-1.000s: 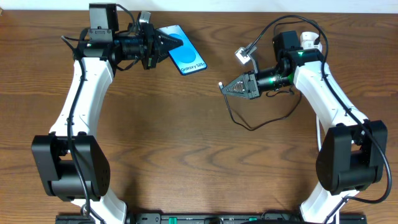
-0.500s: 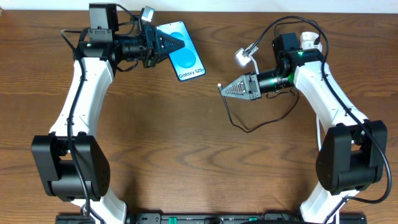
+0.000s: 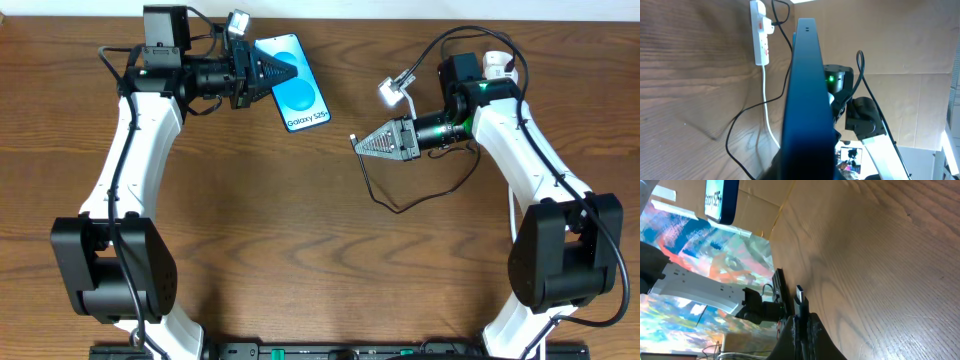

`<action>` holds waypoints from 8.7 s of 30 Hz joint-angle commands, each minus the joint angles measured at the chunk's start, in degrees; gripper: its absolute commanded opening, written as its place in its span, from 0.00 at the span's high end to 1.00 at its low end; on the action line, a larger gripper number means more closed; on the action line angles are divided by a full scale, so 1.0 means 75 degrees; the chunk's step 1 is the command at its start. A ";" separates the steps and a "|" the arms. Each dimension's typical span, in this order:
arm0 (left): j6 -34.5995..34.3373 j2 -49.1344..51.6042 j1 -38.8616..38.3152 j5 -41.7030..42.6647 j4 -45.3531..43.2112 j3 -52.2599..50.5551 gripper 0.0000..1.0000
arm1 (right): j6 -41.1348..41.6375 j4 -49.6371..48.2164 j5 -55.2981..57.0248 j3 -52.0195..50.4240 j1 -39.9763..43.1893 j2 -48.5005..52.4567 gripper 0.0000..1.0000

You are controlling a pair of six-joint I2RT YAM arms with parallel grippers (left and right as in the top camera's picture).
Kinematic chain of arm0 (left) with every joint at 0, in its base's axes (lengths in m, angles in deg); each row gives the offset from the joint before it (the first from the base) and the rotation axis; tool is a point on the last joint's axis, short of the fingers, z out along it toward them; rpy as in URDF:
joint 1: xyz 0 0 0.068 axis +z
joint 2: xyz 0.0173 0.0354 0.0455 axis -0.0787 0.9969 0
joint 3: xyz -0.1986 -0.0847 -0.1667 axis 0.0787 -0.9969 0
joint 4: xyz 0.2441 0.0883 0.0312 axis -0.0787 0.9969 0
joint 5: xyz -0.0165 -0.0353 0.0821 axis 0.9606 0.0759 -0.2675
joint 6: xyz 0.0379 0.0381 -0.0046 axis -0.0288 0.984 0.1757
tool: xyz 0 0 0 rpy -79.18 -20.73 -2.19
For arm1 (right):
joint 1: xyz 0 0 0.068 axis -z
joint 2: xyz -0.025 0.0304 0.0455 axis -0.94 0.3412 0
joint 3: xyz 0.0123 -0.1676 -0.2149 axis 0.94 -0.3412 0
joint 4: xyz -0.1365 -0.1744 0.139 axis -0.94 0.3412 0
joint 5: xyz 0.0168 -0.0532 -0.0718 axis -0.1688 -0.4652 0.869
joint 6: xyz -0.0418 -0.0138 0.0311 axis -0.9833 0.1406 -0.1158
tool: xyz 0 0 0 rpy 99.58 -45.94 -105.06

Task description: Plug charger to phone and switch on socket

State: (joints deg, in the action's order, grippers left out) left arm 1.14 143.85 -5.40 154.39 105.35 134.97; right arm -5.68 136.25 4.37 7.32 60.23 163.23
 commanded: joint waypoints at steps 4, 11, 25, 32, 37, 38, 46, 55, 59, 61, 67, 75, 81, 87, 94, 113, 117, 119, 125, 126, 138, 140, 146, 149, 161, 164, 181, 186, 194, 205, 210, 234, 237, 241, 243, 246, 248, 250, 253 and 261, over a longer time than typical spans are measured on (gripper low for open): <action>0.0525 -0.0090 0.0044 0.0332 0.0455 -0.0009 0.93 | -0.0119 0.0035 -0.0271 0.0015 -0.0050 -0.0026 0.99; 0.0612 0.0079 0.0044 0.0335 0.0542 -0.0009 0.93 | 0.0029 0.0032 -0.0277 0.0015 -0.0154 -0.0026 0.99; 0.0761 0.0621 0.0047 0.1903 -0.0140 -0.0009 0.93 | 0.0169 0.0326 -0.0673 0.0015 -0.0306 -0.0026 0.99; 0.0600 0.0632 0.0047 0.1751 -0.0326 -0.0009 0.93 | 0.0166 0.0420 -0.0997 0.0015 -0.0478 -0.0026 0.99; 0.0000 0.0632 0.0044 0.1102 -0.0329 -0.0009 0.93 | 0.0356 0.0105 -0.1102 0.0015 -0.0734 -0.0026 0.99; 0.0003 0.0632 0.0044 0.1055 -0.0329 -0.0009 0.93 | 0.0487 -0.0020 -0.1116 0.0015 -0.0799 -0.0026 0.99; -0.0023 0.0632 0.0044 0.0510 -0.0361 -0.0009 0.93 | 0.1865 -0.1381 -0.1166 0.0015 -0.0976 -0.0026 0.99; -0.0029 0.0632 0.0044 0.0493 -0.0833 -0.0009 0.93 | 0.2632 -0.2224 -0.1151 0.0015 -0.1032 -0.0026 0.99; -0.0326 0.0632 0.0044 0.0460 -0.0982 -0.0009 0.93 | 0.2693 -0.2299 -0.1151 0.0015 -0.1032 -0.0003 0.99; -0.0533 0.0632 0.0044 0.0344 -0.0997 -0.0009 0.93 | 0.2795 -0.2375 -0.1154 0.0015 -0.1035 0.0003 0.99; -0.0740 0.0632 0.0044 0.0195 -0.1081 -0.0009 0.93 | 0.2940 -0.2527 -0.1157 0.0015 -0.1055 0.0003 0.99; -0.0831 0.0632 0.0032 0.0070 -0.1297 -0.0009 0.93 | 0.3083 -0.2696 -0.1154 0.0015 -0.1064 0.0003 0.99; -0.0828 0.0632 0.0023 0.0067 -0.1425 -0.0009 0.93 | 0.3150 -0.2833 -0.1154 0.0015 -0.1061 0.0006 0.99; -0.0895 0.0632 0.0020 0.0169 -0.1687 -0.0009 0.93 | 0.3483 -0.3124 -0.1157 0.0003 -0.1064 0.0017 0.99; -0.0941 0.0632 0.0020 0.0353 -0.2107 -0.0009 0.93 | 0.3483 -0.3139 -0.1157 -0.0023 -0.1046 0.0017 0.99; -0.1058 0.0632 0.0020 0.0493 -0.2305 -0.0009 0.93 | 0.4144 -0.4424 -0.1944 -0.0796 -0.0889 0.0017 0.99; -0.1055 0.0632 0.0020 0.0498 -0.2337 -0.0009 0.93 | 0.4147 -0.4674 -0.2197 -0.0901 -0.0886 0.0017 0.99; -0.1055 0.0632 0.0020 0.0498 -0.2337 -0.0009 0.93 | 0.4237 -0.4762 -0.2154 -0.0901 -0.0871 0.0017 0.99; -0.1061 0.0632 0.0020 0.0501 -0.2334 -0.0009 0.93 | 0.5147 -0.5543 -0.1830 -0.0901 -0.0743 0.0017 0.99; -0.1064 0.0632 0.0020 0.0498 -0.2337 -0.0009 0.93 | 0.5211 -0.5630 -0.1804 -0.0901 -0.0746 0.0017 0.99; -0.1113 0.0632 -0.0137 0.0376 -0.2334 -0.0009 0.93 | 0.5345 -0.5817 -0.1577 -0.0901 -0.0918 0.0017 0.99; -0.1113 0.0632 -0.0166 0.0376 -0.2334 -0.0009 0.92 | 0.5374 -0.5840 -0.1580 -0.0901 -0.0918 0.0017 0.99; -0.1110 0.0632 -0.0178 0.0373 -0.2331 -0.0009 0.93 | 0.5493 -0.5957 -0.1629 -0.0901 -0.0921 0.0017 0.99; -0.1107 0.0632 -0.0187 0.0318 -0.2334 -0.0009 0.92 | 0.5619 -0.6108 -0.1670 -0.0901 -0.0941 0.0017 0.99; -0.1110 0.0632 -0.0187 0.0262 -0.2331 -0.0009 0.93 | 0.5630 -0.6242 -0.1810 -0.0901 -0.0950 0.0017 0.99; -0.1107 0.0632 -0.0187 0.0262 -0.2331 -0.0009 0.93 | 0.5633 -0.6283 -0.1807 -0.0901 -0.0944 0.0017 0.99; -0.1116 0.0632 -0.0187 0.0271 -0.2331 -0.0009 0.92 | 0.6027 -0.6682 -0.1751 -0.0901 -0.0924 0.0017 0.99; -0.1113 0.0632 -0.0184 0.0271 -0.2331 -0.0009 0.93 | 0.6018 -0.6610 -0.1751 -0.0901 -0.0947 0.0017 0.99; -0.1113 0.0632 -0.0187 0.0274 -0.2331 -0.0009 0.93 | 0.5995 -0.6601 -0.1751 -0.0903 -0.0933 0.0017 0.99; -0.1113 0.0632 -0.0187 0.0353 -0.2331 -0.0009 0.93 | 0.5931 -0.6575 -0.1749 -0.0927 -0.0933 0.0017 0.99; -0.1113 0.0632 -0.0187 0.0356 -0.2331 -0.0009 0.93 | 0.5907 -0.6575 -0.1746 -0.0950 -0.0895 0.0017 0.99; -0.1113 0.0632 -0.0187 0.0347 -0.2334 -0.0009 0.93 | 0.5910 -0.6580 -0.1609 -0.1134 -0.0898 0.0017 0.99; -0.1113 0.0632 -0.0187 0.0347 -0.2334 -0.0009 0.93 | 0.5913 -0.6586 -0.1644 -0.1134 -0.0901 0.0017 0.99; -0.1110 0.0632 -0.0187 0.0321 -0.2334 -0.0009 0.93 | 0.5916 -0.6586 -0.1670 -0.1134 -0.0898 0.0017 0.99; -0.1107 0.0632 -0.0187 0.0318 -0.2334 -0.0009 0.92 | 0.5925 -0.6639 -0.1725 -0.1134 -0.0898 0.0017 0.99; -0.1105 0.0632 -0.0187 0.0318 -0.2334 -0.0009 0.93 | 0.6033 -0.6849 -0.1845 -0.1134 -0.0889 0.0017 0.99; -0.1105 0.0632 -0.0187 0.0318 -0.2334 -0.0009 0.92 | 0.6172 -0.7000 -0.1845 -0.1134 -0.0889 0.0017 0.99; -0.1078 0.0632 -0.0187 0.0318 -0.2334 -0.0009 0.93 | 0.6228 -0.7102 -0.1845 -0.1134 -0.0889 0.0017 0.99; -0.1078 0.0632 -0.0187 0.0321 -0.2331 -0.0009 0.93 | 0.6228 -0.7099 -0.1842 -0.1134 -0.0889 0.0017 0.99; -0.1078 0.0632 -0.0187 0.0321 -0.2331 -0.0009 0.93 | 0.6228 -0.7099 -0.1836 -0.1134 -0.0889 0.0017 0.99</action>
State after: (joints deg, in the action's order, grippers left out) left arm -6.89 148.70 -6.78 155.42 88.35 134.78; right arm 40.40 83.16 -7.76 -0.96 53.78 163.30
